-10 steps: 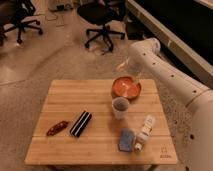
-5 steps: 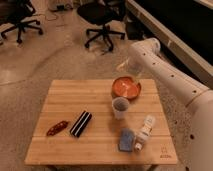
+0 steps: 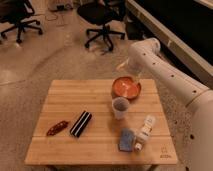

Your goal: Push the ceramic bowl across the table

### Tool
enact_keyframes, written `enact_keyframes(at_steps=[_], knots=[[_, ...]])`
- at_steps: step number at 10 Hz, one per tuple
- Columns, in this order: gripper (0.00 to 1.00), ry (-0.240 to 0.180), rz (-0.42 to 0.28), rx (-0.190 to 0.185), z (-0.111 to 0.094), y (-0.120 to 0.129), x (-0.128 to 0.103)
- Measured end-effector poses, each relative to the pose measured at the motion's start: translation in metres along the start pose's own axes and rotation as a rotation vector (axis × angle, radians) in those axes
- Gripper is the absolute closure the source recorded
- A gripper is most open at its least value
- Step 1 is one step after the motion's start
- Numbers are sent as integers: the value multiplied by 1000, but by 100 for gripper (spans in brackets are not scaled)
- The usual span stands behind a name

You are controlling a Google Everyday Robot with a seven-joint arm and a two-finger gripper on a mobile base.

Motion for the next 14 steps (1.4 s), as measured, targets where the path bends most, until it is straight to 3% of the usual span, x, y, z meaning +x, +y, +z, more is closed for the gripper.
enact_keyframes(at_steps=[8, 9, 14], knots=[[20, 1, 0, -1, 0, 0, 0], [20, -2, 0, -8, 6, 1, 2], [20, 8, 1, -94, 71, 15, 22]])
